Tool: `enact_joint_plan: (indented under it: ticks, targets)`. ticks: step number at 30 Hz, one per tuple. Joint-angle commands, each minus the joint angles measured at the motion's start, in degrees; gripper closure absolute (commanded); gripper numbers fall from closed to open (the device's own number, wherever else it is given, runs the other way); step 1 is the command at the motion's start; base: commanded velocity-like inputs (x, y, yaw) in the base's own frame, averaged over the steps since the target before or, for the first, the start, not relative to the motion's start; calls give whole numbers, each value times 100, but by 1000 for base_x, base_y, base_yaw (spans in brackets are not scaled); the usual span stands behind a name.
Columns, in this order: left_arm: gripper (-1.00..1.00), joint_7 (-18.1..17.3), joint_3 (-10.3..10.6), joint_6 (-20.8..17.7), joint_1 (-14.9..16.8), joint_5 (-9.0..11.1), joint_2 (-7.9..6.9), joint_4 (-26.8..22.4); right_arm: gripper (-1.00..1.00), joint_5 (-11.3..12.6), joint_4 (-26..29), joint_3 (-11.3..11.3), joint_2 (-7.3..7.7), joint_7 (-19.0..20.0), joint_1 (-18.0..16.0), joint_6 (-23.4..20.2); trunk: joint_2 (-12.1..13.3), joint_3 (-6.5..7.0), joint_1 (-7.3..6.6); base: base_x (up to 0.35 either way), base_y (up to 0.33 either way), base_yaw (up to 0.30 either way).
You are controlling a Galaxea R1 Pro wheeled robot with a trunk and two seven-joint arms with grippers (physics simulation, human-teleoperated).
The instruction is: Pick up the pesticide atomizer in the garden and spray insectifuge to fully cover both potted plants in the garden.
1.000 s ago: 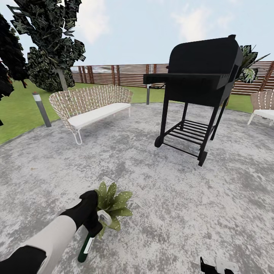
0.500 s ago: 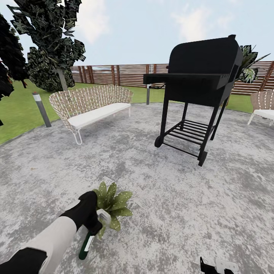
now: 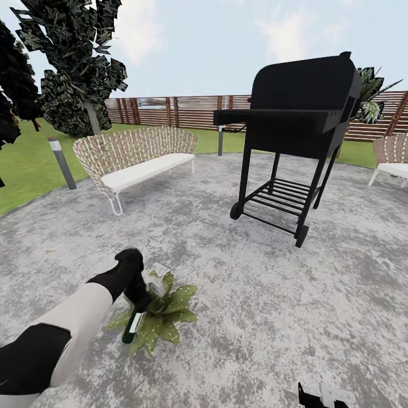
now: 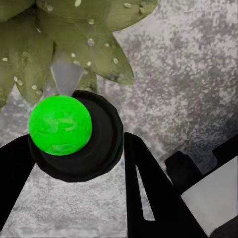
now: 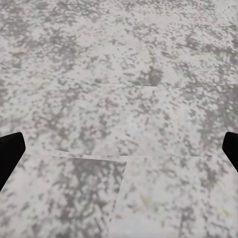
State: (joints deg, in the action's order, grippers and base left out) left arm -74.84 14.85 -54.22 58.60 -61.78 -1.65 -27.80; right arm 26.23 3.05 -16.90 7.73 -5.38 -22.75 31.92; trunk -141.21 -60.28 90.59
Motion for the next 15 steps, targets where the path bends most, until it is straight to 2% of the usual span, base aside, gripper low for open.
enact_joint_plan:
  ticks: [1,2,4,8,12,15]
  targets:
    - [100,-170,211,-51,2,-27,-66,-9,-100,22,3,-50,-1,-34,-1,7,-2,-5,-1,0,0,0]
    - [100,-375,318,-46,0,-38,-142,-10,-100,22,3,-51,-1,-34,-1,7,-2,-5,-1,0,0,0]
    - [100,-691,402,-38,-22,-111,-298,-16,-100,22,3,-53,0,-34,-1,7,-2,-5,-1,0,0,0]
    - [100,-826,428,-36,-54,-332,-503,-23,-100,22,3,-58,-4,-34,-1,7,-2,-5,-1,0,0,0]
    - [100,-796,435,-36,-87,-343,-525,-40,-100,22,3,-58,-7,-34,-1,7,-2,-5,-1,37,27,0]
    - [100,-804,442,-36,-86,-344,-508,-41,-100,22,3,-59,-8,-34,-1,7,-2,-5,-1,202,204,0]
